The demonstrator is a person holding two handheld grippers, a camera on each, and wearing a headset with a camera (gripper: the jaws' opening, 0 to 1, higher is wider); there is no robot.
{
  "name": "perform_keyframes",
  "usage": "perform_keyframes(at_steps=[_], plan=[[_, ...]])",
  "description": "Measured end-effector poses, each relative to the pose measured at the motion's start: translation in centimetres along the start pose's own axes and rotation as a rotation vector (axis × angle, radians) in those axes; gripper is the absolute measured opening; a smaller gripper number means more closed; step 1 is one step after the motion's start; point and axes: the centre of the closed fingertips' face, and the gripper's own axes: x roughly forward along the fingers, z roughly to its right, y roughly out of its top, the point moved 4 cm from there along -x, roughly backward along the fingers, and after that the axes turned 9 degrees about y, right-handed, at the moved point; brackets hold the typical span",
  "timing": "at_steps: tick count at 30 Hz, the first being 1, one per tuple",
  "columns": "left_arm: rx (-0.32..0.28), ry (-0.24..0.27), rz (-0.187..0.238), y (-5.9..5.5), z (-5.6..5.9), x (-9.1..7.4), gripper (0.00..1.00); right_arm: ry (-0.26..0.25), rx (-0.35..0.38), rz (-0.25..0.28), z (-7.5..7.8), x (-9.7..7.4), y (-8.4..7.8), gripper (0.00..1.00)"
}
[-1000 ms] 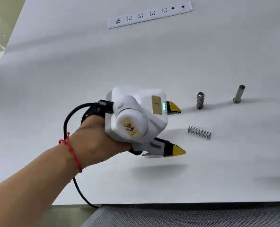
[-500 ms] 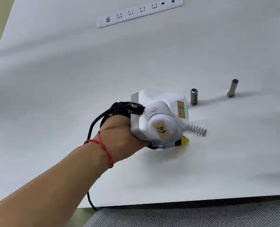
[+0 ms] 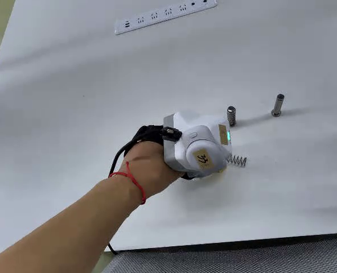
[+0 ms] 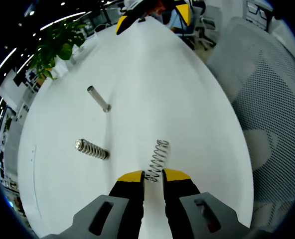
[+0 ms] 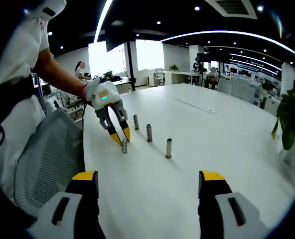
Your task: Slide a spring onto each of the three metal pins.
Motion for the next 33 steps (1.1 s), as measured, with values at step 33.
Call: perform_keyframes(at_steps=[33], plan=[[-0.141,0.041,0.107,1.2,1.0,-1.8,0.11,0.038,-0.018,-0.001,-0.9,1.1,1.7,0.83]])
